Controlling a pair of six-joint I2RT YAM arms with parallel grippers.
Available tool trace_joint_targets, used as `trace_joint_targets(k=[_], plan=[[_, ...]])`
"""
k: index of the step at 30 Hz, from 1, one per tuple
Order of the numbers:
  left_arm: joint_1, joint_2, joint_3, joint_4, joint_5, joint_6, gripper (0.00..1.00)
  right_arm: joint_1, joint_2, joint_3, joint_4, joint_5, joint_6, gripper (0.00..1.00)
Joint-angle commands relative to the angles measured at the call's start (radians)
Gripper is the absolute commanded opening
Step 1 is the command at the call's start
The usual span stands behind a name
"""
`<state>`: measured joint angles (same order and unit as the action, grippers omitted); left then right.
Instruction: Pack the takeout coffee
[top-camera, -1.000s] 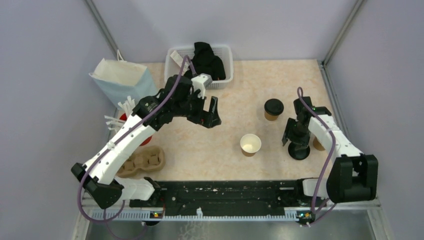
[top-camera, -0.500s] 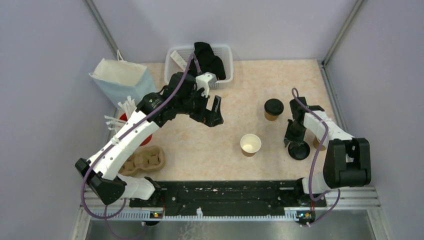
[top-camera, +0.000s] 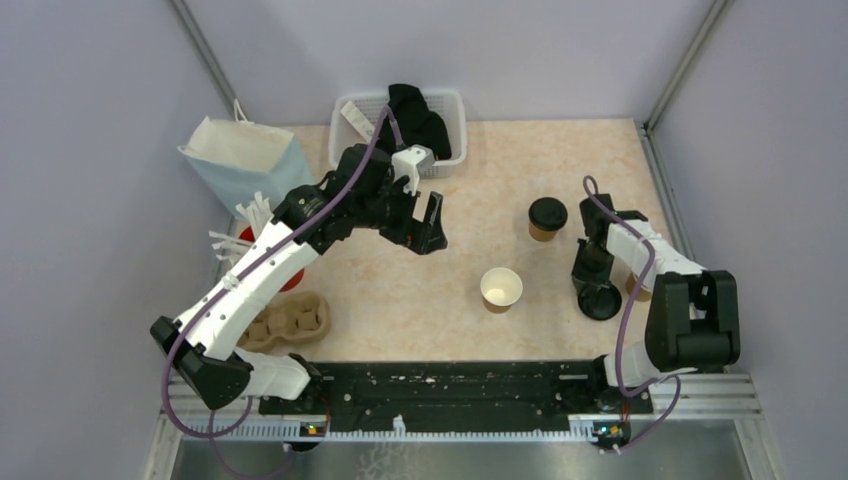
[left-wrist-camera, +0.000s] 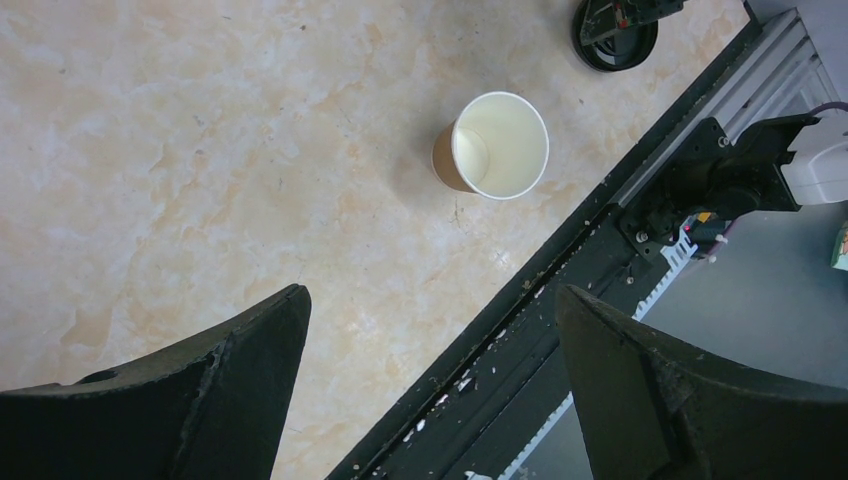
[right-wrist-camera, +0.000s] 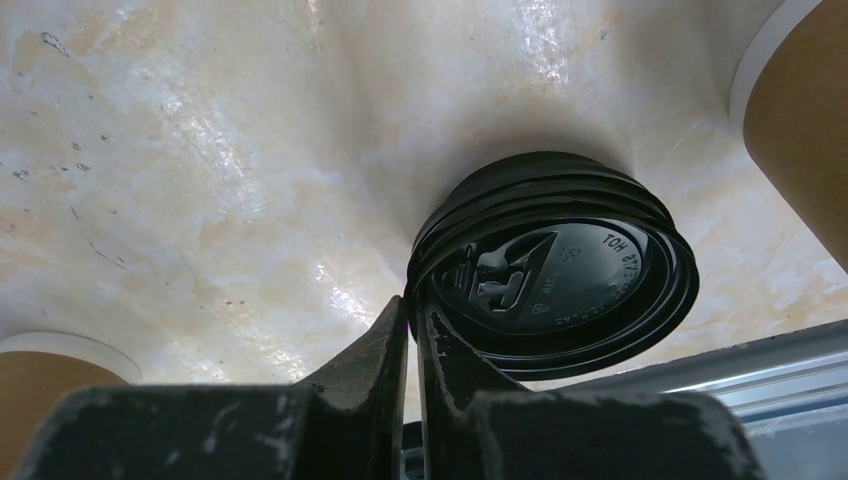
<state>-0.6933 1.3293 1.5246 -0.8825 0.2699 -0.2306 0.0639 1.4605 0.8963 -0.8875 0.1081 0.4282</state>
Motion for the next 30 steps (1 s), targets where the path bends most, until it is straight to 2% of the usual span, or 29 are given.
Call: trace_joint_targets(k=[1, 6, 16, 24, 30], plan=[[0.003, 0.001, 0.023, 0.036, 0.011, 0.020, 0.98, -0.013, 0.002, 0.011, 0.018, 0.017, -0.011, 0.06], [0.003, 0.002, 0.020, 0.037, 0.014, 0.020, 0.98, -0.013, -0.020, 0.020, 0.002, 0.001, -0.011, 0.00], [0.002, 0.004, 0.019, 0.040, 0.027, 0.017, 0.98, -0.012, -0.112, 0.065, -0.107, -0.009, -0.014, 0.00], [0.002, 0.003, 0.015, 0.043, 0.037, 0.015, 0.98, -0.014, -0.143, 0.067, -0.108, -0.023, -0.025, 0.00], [0.002, 0.002, 0.013, 0.042, 0.042, 0.014, 0.98, -0.013, -0.087, 0.039, -0.056, -0.044, -0.029, 0.04]])
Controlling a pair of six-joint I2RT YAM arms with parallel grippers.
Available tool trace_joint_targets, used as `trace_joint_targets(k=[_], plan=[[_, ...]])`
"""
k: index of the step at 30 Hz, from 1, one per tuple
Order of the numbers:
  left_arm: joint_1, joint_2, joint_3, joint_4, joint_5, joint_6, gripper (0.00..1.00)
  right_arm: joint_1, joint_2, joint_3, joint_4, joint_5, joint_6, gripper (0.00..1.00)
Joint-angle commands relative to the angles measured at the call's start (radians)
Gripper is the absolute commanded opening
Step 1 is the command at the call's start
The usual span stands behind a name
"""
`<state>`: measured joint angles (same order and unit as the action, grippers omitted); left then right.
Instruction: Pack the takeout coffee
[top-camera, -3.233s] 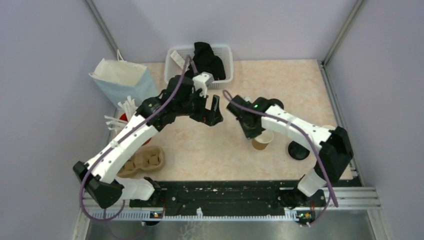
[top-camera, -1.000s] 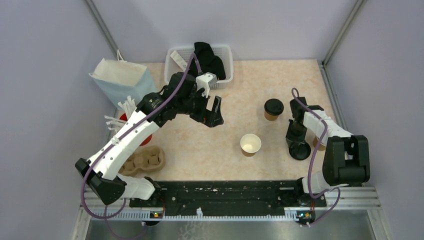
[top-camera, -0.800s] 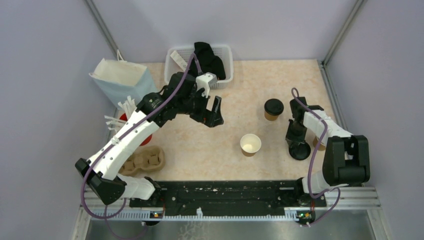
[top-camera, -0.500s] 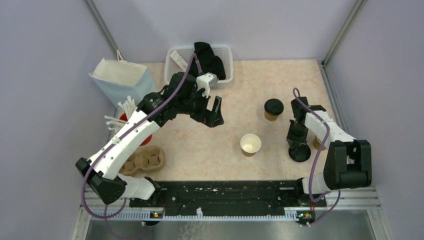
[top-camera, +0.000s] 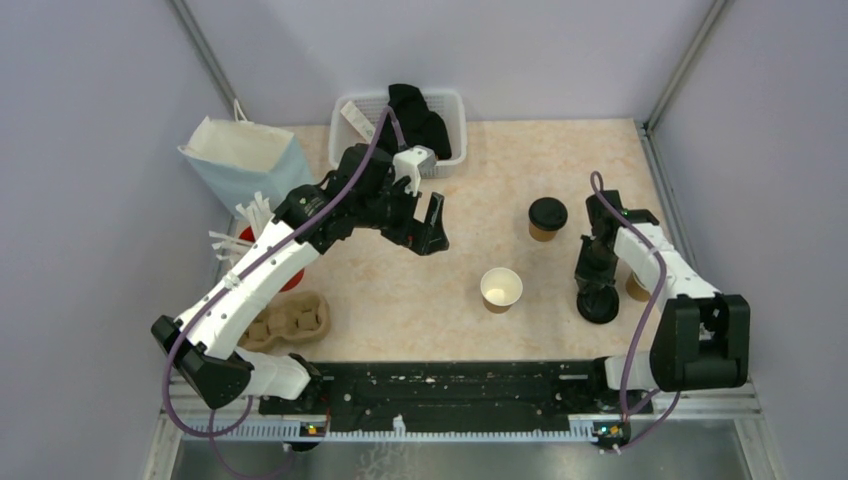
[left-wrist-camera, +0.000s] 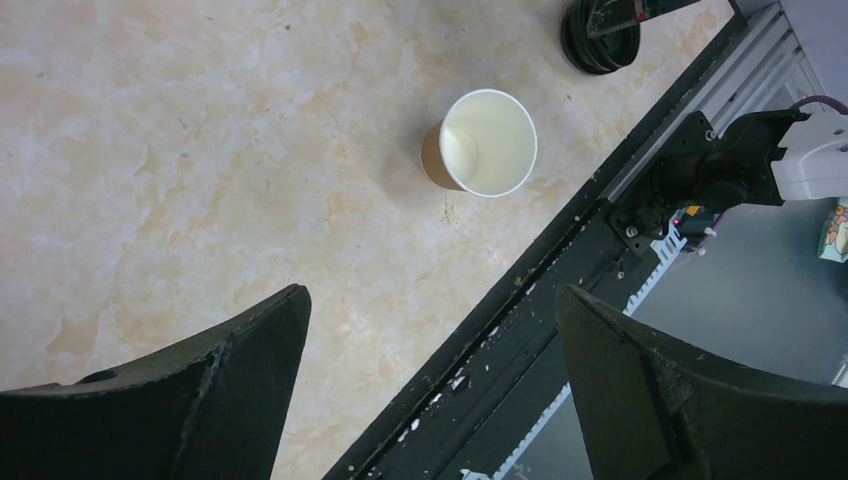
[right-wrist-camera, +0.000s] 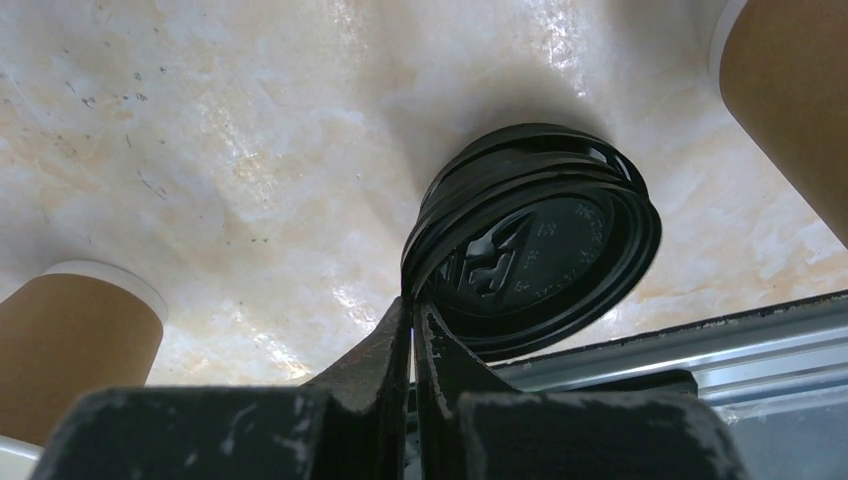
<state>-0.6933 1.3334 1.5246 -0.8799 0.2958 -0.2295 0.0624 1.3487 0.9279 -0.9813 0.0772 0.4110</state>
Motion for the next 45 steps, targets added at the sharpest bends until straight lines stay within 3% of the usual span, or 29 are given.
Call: trace_joint_targets(k=[1, 8, 16, 26, 36, 45], plan=[[0.001, -0.003, 0.013, 0.039, 0.015, 0.013, 0.98, -0.013, 0.033, 0.011, 0.039, -0.012, -0.012, 0.06], [0.002, -0.003, 0.006, 0.038, 0.015, 0.017, 0.98, -0.021, 0.048, 0.045, -0.019, -0.001, -0.028, 0.24], [0.000, 0.003, -0.006, 0.043, 0.023, 0.023, 0.98, -0.022, 0.114, 0.094, -0.115, -0.039, -0.032, 0.26], [-0.007, 0.001, -0.015, 0.039, 0.011, 0.032, 0.98, -0.021, 0.191, 0.079, -0.082, -0.017, -0.043, 0.14], [-0.009, 0.005, -0.013, 0.038, 0.009, 0.034, 0.98, -0.021, 0.193, 0.057, -0.042, -0.004, -0.046, 0.15], [-0.014, 0.012, -0.004, 0.035, -0.002, 0.039, 0.98, -0.021, 0.197, 0.050, -0.028, 0.006, -0.046, 0.07]])
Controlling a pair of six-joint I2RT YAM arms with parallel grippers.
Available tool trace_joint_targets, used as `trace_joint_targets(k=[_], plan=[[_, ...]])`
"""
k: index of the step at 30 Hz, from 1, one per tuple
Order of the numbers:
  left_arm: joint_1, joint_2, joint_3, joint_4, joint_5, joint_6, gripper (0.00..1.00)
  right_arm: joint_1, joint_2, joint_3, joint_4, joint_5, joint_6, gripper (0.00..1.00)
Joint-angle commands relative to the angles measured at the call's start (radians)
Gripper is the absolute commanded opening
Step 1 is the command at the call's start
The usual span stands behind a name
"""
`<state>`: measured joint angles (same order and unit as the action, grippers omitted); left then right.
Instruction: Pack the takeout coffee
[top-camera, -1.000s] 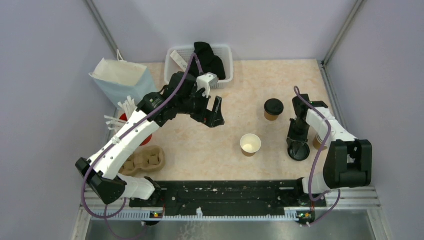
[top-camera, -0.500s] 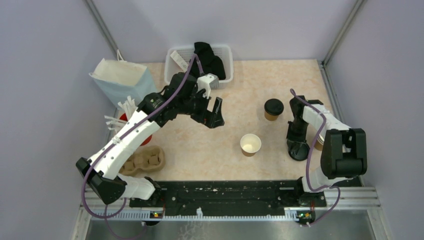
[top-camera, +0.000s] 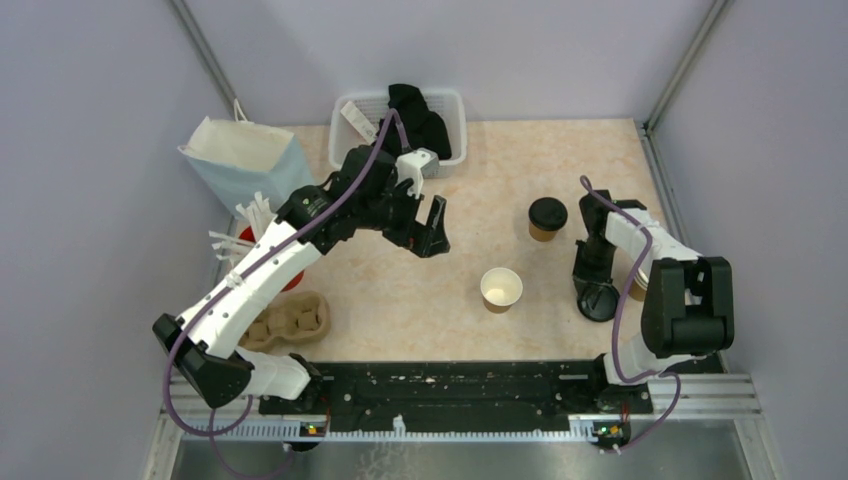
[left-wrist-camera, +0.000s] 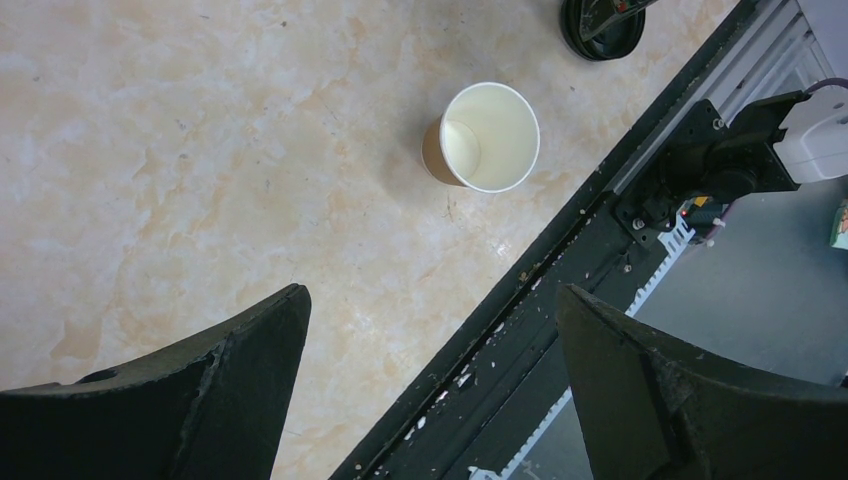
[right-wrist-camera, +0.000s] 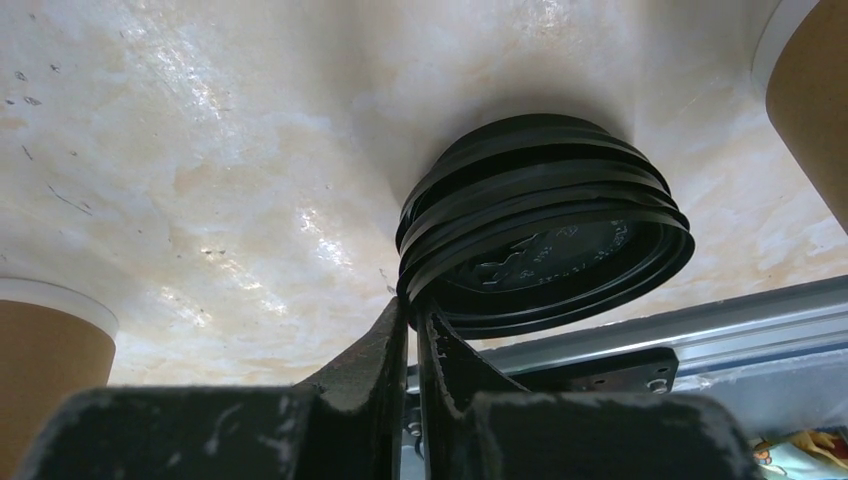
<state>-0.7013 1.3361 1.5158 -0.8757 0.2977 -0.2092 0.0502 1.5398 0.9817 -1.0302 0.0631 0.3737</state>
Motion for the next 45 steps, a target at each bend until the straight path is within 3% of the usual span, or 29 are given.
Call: trace_joint_targets(k=[1, 5, 17, 23, 30, 36, 41, 45], plan=[[-0.006, 0.010, 0.005, 0.030, -0.004, 0.020, 0.98, -0.009, 0.007, -0.003, 0.022, 0.021, -0.009, 0.06], [-0.007, 0.011, 0.006, 0.029, -0.005, 0.021, 0.98, -0.009, 0.008, 0.000, 0.017, 0.019, -0.008, 0.00], [-0.010, 0.020, 0.017, 0.029, -0.004, 0.021, 0.98, -0.006, -0.092, 0.074, -0.118, 0.030, 0.031, 0.00], [-0.013, 0.019, 0.014, 0.031, -0.004, 0.021, 0.98, -0.008, -0.104, 0.079, -0.100, 0.025, 0.028, 0.00], [-0.014, 0.032, 0.023, 0.029, -0.010, 0.019, 0.98, -0.003, -0.257, 0.211, -0.036, -0.237, -0.045, 0.00], [0.004, 0.072, 0.110, 0.020, 0.018, -0.024, 0.98, 0.060, -0.378, 0.251, 0.209, -0.779, 0.041, 0.00], [0.088, 0.089, 0.203, 0.063, 0.185, -0.182, 0.98, 0.242, -0.391, 0.261, 0.595, -0.928, 0.250, 0.00], [0.202, 0.024, 0.143, 0.198, 0.348, -0.396, 0.98, 0.353, -0.401, 0.203, 0.929, -1.001, 0.411, 0.00]])
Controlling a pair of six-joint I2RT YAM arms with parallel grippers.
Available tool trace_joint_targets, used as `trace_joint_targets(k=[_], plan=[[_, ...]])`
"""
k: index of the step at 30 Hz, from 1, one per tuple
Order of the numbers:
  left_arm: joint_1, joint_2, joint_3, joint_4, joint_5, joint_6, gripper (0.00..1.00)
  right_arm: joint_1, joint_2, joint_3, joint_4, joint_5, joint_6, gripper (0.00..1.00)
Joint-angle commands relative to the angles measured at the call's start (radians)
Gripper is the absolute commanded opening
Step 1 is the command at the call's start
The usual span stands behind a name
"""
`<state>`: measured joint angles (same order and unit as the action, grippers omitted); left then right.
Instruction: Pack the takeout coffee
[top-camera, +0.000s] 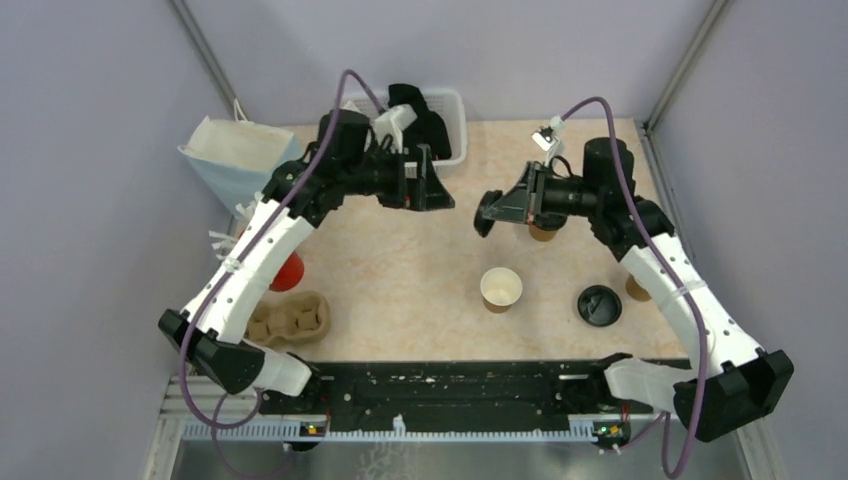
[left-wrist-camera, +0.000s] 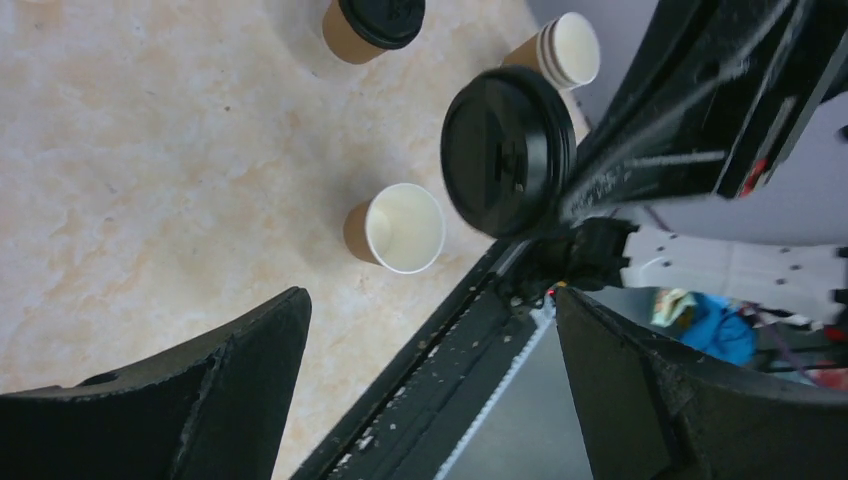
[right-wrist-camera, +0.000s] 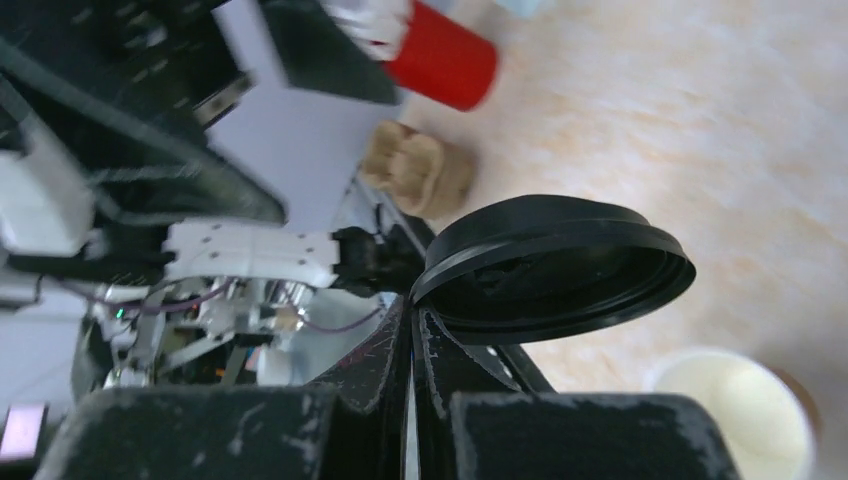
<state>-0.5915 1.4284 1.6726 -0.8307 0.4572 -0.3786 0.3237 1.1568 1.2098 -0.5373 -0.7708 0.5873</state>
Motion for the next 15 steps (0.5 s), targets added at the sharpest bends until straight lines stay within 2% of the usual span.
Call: trace_joint_targets(k=[1, 4, 9, 13, 15], plan=[[0.125, -0.090, -0.045, 0.196, 0.232, -0.291, 0.98, 0.102, -0.022, -0.044, 0.510, -0.178, 0.231, 0.00], [0.181, -0.142, -0.136, 0.346, 0.341, -0.452, 0.98, 0.151, -0.029, -0.077, 0.661, -0.184, 0.279, 0.00], [0.201, -0.192, -0.227, 0.465, 0.395, -0.611, 0.98, 0.181, -0.045, -0.111, 0.818, -0.197, 0.339, 0.00], [0.201, -0.203, -0.330, 0.623, 0.482, -0.750, 0.98, 0.185, -0.049, -0.118, 0.883, -0.209, 0.377, 0.00], [0.200, -0.203, -0.355, 0.652, 0.494, -0.780, 0.98, 0.188, -0.045, -0.114, 0.896, -0.219, 0.385, 0.00]])
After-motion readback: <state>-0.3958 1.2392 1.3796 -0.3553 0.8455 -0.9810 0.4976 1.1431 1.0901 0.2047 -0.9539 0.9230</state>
